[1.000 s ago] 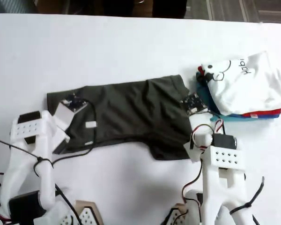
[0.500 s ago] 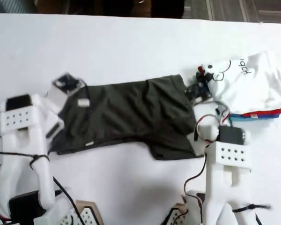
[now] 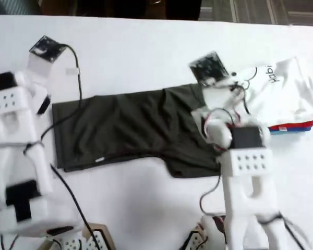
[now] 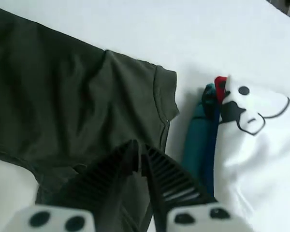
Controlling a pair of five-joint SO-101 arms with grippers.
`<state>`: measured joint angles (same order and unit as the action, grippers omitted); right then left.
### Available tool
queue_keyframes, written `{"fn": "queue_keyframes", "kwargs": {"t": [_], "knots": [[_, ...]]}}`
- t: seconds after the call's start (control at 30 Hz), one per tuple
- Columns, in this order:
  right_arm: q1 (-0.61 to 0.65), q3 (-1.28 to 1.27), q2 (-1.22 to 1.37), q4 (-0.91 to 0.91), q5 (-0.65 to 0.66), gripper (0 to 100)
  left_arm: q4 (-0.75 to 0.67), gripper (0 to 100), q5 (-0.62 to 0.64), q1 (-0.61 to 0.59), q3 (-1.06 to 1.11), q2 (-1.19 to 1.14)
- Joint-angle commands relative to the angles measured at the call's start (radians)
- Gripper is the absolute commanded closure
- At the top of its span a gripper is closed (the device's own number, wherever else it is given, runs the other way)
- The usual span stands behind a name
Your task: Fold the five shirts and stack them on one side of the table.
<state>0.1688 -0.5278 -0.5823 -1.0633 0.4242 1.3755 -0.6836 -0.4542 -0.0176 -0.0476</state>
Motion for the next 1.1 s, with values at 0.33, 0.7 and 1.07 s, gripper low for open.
{"fn": "queue_keyframes", "kwargs": {"t": [0.33,0.7,1.07], "knots": [[0.030,0.663,0.832,-0.036,-0.092,97.8,-0.060,97,0.166,0.114,-0.223,-0.462],[-0.018,0.970,1.271,-0.044,-0.107,97.8,-0.152,97,0.164,0.064,-0.246,-0.600],[-0.134,1.237,1.461,-0.166,-0.106,97.8,-0.028,97,0.161,0.028,-0.556,-0.775]]}}
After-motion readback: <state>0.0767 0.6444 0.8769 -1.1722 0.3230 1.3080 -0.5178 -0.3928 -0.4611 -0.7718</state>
